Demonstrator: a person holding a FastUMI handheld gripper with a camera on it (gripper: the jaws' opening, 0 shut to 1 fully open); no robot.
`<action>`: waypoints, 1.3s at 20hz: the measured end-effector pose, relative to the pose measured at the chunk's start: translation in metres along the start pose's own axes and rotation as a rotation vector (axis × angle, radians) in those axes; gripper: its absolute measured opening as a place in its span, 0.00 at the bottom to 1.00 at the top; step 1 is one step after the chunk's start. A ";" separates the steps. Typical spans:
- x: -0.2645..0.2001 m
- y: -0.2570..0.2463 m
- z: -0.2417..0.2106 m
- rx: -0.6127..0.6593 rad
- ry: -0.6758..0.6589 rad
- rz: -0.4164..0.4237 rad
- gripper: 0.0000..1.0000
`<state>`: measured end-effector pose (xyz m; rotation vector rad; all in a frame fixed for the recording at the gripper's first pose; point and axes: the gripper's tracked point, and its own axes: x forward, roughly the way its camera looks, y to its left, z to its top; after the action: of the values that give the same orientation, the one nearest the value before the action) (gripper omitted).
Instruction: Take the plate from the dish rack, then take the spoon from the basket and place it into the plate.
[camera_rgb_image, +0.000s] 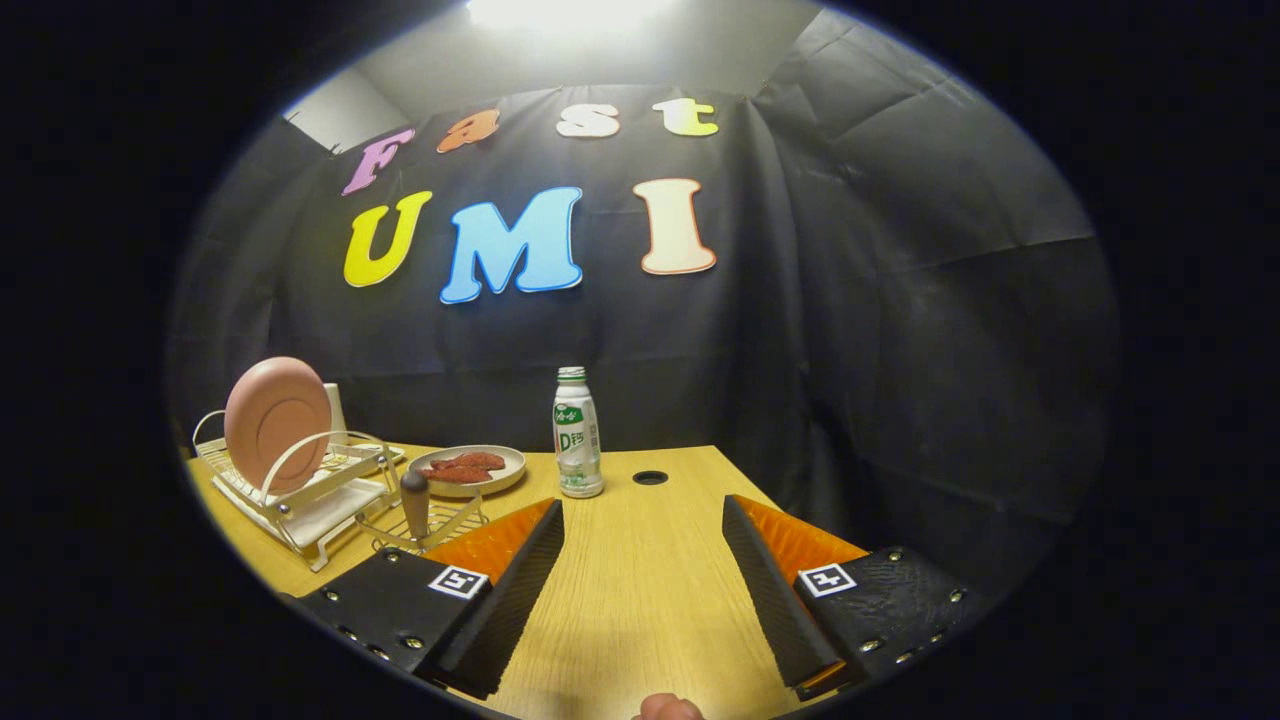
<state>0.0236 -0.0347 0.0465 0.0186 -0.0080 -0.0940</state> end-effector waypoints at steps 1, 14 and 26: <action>-0.008 -0.001 0.014 -0.004 -0.007 -0.004 0.97; -0.080 0.103 0.145 0.028 -0.007 0.010 0.97; -0.079 0.236 0.199 -0.013 -0.045 0.117 0.97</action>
<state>-0.0343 0.2041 0.2492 0.0030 -0.0538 0.0223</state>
